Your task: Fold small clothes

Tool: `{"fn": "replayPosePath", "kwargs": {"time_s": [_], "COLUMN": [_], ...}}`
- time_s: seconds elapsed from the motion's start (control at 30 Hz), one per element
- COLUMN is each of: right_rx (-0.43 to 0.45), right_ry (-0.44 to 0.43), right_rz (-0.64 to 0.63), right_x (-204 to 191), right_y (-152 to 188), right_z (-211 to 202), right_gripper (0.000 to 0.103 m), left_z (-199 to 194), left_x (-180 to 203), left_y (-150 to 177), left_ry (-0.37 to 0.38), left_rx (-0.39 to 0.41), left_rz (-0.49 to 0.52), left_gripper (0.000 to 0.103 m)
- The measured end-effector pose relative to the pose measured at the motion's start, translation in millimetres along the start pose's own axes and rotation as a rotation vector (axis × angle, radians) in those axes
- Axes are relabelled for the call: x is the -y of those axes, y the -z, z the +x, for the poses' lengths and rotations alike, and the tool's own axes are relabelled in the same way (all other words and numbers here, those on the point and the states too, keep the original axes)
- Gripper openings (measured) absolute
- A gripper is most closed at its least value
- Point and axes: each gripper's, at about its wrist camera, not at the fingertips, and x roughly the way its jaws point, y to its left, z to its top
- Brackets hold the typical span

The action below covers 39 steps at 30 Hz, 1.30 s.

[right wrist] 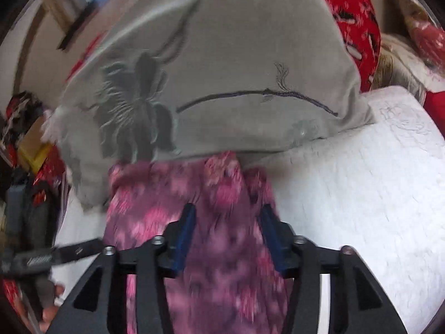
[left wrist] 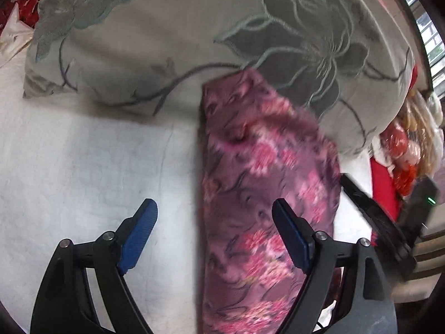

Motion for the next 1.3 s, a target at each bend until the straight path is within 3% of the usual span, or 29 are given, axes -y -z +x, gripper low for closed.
{"fn": "replayPosePath", "kwargs": {"time_s": [0.03, 0.07, 0.1, 0.13, 0.2, 0.27, 0.4, 0.5, 0.57, 0.63, 0.67, 0.73, 0.8, 0.9, 0.97, 1.03, 1.1, 1.17, 1.2, 1.3], "right_rx": [-0.034, -0.075, -0.076, -0.047, 0.01, -0.048, 0.003, 0.042, 0.001, -0.098, -0.105, -0.082, -0.05, -0.07, -0.153, -0.12, -0.121, -0.066, -0.041, -0.05], "right_ry": [0.014, 0.024, -0.005, -0.023, 0.022, 0.049, 0.044, -0.104, -0.167, -0.08, -0.028, -0.012, -0.056, -0.044, 0.035, 0.048, 0.056, 0.018, 0.006, -0.058], "right_rz": [0.02, 0.04, 0.036, 0.009, -0.021, 0.019, 0.024, -0.058, -0.117, -0.214, -0.256, -0.247, -0.234, -0.277, -0.329, -0.368, -0.304, -0.208, -0.144, 0.018], "right_x": [1, 3, 1, -3, -2, 11, 12, 0, -6, -15, -18, -23, -23, -10, -6, -9, -4, 18, 29, 60], "right_y": [-4, -7, -9, -10, -9, -4, -7, 4, 20, 38, 45, 45, 52, 70, 87, 88, 76, 64, 54, 34], "right_z": [12, 25, 31, 30, 32, 47, 22, -7, -9, 10, 14, -1, -23, -34, -18, -26, -37, -55, -59, -47], "right_gripper": [0.053, 0.036, 0.006, 0.007, 0.006, 0.005, 0.017, 0.019, 0.028, 0.032, 0.032, 0.033, 0.034, 0.039, 0.04, 0.04, 0.04, 0.045, 0.054, 0.059], "left_z": [0, -1, -2, 4, 33, 43, 10, -17, -8, 14, 8, -13, -32, -23, -7, -17, -28, -36, -38, -38], "left_x": [-1, -3, -8, -8, -5, -13, -30, -44, -45, -39, -35, -28, -25, -24, -26, -38, -46, -54, -61, -85], "left_y": [-3, -5, -7, -9, -14, -16, -13, 13, 28, 39, 42, 49, 61, 78, 84, 84, 77, 66, 60, 38], "left_ry": [0.008, 0.015, 0.005, -0.026, -0.075, -0.066, -0.011, 0.069, 0.055, -0.018, -0.039, -0.058, -0.062, -0.162, -0.14, -0.09, -0.065, -0.028, 0.006, 0.132], "left_rx": [0.004, 0.01, 0.015, 0.015, -0.023, -0.043, -0.021, 0.04, 0.016, -0.055, -0.03, -0.006, 0.031, 0.005, -0.057, -0.057, -0.063, -0.041, -0.042, -0.086], "left_rz": [-0.006, -0.006, -0.001, 0.008, 0.032, 0.015, -0.026, -0.07, -0.077, -0.012, 0.022, 0.065, 0.104, 0.128, 0.106, 0.053, 0.029, 0.002, -0.022, -0.096], "left_gripper": [0.086, 0.086, 0.086, 0.086, 0.087, 0.091, 0.091, 0.091, 0.091, 0.091, 0.091, 0.091, 0.091, 0.091, 0.092, 0.092, 0.092, 0.092, 0.092, 0.092]}}
